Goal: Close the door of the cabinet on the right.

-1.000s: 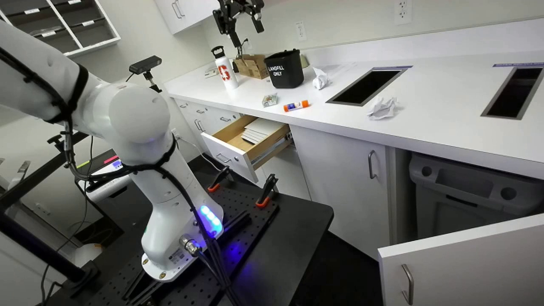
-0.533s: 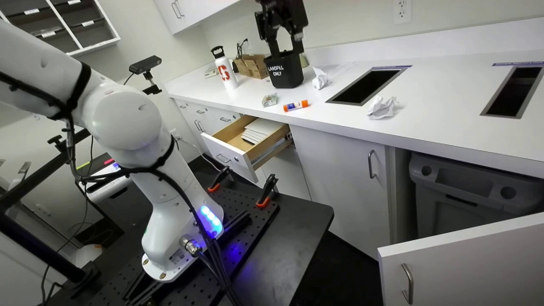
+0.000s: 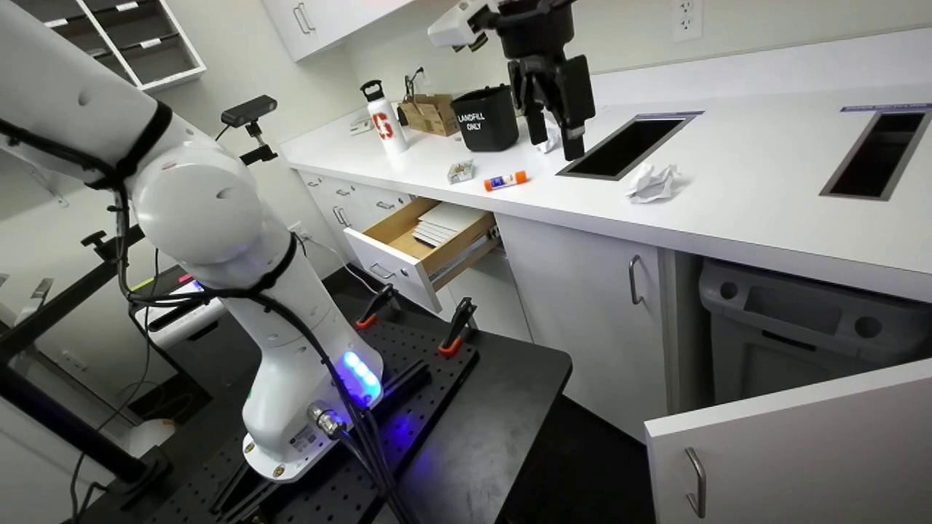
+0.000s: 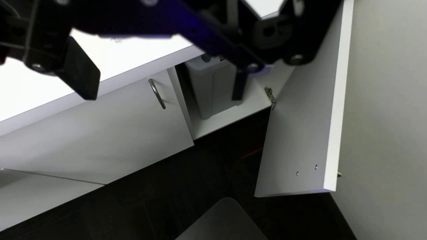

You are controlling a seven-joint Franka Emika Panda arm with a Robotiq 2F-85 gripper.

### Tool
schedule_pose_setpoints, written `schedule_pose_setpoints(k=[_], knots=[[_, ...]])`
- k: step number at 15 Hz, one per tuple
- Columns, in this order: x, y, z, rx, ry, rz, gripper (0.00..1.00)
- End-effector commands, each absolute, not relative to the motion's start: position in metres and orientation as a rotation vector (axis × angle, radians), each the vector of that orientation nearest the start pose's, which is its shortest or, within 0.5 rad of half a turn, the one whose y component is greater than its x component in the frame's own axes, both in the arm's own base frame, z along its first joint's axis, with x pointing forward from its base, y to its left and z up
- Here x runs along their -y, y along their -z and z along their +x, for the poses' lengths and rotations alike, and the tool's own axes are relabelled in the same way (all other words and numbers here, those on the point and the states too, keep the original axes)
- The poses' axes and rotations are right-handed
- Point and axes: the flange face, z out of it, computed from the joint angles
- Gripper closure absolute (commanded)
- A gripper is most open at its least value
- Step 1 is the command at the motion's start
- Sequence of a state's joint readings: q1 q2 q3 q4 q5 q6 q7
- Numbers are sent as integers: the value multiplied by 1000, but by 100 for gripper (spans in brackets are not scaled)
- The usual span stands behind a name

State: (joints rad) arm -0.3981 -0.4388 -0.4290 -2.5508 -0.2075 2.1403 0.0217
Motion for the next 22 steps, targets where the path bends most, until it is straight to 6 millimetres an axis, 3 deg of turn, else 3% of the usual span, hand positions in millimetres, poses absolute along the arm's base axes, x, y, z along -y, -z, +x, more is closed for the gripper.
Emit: schedule_pose_setpoints(k=[1,4,8,12,17,21,22], knots=[[304,-407,271,-1082,4,-2947,0],[314,-410,272,-1209,18,-2876,0],[359,-396,243,-1466,-3,-2655,0],[412,-355,198,-1688,-75,-2426,0],[459,-295,146,-1976,-145,-2060,0],[484,-258,115,-2156,-163,-1740,0],[468,-270,121,-2107,-138,-1839,0]])
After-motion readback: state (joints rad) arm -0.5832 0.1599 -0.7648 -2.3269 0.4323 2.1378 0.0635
